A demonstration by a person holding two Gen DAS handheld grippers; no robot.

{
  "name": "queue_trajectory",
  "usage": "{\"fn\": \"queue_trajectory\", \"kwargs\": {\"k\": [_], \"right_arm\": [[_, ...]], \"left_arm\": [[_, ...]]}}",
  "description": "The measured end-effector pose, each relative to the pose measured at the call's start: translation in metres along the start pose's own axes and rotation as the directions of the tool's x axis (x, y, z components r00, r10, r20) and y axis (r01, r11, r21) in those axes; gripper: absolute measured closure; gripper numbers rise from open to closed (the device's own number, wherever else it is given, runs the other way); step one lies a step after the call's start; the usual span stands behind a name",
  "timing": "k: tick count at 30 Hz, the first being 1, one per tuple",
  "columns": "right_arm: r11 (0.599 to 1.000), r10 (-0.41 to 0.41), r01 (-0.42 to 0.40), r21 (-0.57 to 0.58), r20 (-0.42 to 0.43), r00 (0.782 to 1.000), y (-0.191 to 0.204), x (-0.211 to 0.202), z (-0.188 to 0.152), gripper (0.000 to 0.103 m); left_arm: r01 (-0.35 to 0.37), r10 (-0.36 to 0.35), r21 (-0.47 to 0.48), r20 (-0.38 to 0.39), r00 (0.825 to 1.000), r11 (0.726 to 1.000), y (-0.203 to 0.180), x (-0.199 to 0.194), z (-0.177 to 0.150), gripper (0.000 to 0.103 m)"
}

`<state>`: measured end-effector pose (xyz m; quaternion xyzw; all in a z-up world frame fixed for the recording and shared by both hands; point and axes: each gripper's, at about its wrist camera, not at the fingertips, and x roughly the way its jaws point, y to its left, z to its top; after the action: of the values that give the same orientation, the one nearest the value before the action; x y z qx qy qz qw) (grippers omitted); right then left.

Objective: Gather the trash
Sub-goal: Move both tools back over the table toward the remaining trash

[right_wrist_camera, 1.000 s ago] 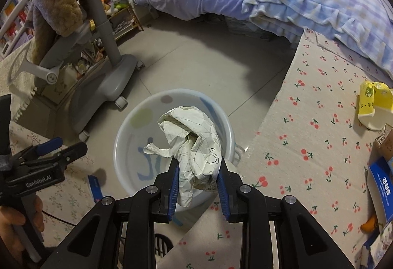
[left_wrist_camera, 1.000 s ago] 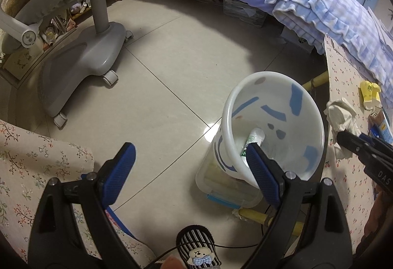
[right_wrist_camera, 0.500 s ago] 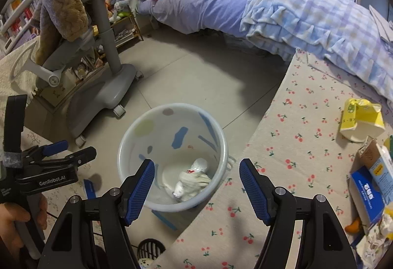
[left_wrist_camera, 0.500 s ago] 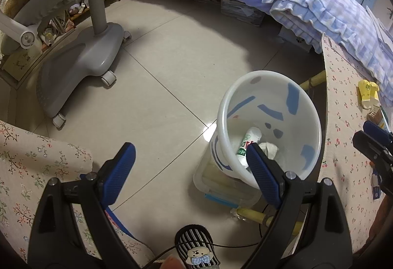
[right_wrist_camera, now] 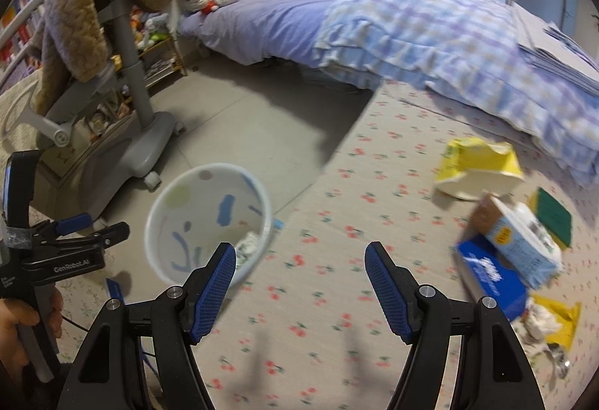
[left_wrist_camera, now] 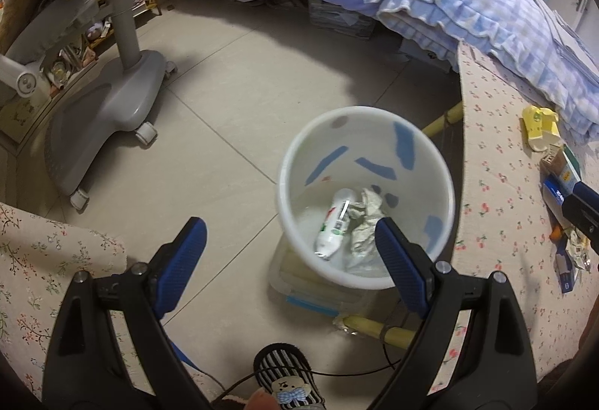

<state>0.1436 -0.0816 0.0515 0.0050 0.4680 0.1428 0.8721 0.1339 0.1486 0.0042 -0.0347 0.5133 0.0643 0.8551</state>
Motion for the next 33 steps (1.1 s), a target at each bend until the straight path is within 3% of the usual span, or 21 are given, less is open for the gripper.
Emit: {"fn": "queue_trajectory", "kwargs": {"k": [19,33], "right_arm": [[0.971,-0.123,0.124,0.203,-0.015,0.992,-0.133,-0.052,-0.042,0.03],[0.895,-0.223,0.227,0.384,-0.056,0.973,-0.239,-0.085,-0.083,0.03]], "left_arm": [[0.088,-0.09,0.115,0.011,0.996,0.989,-0.094,-0.015,0.005,0.012],[0.149,-0.149,0.191,-0.013,0.989,0.97,-0.175,-0.013,0.004,0.012]]}}
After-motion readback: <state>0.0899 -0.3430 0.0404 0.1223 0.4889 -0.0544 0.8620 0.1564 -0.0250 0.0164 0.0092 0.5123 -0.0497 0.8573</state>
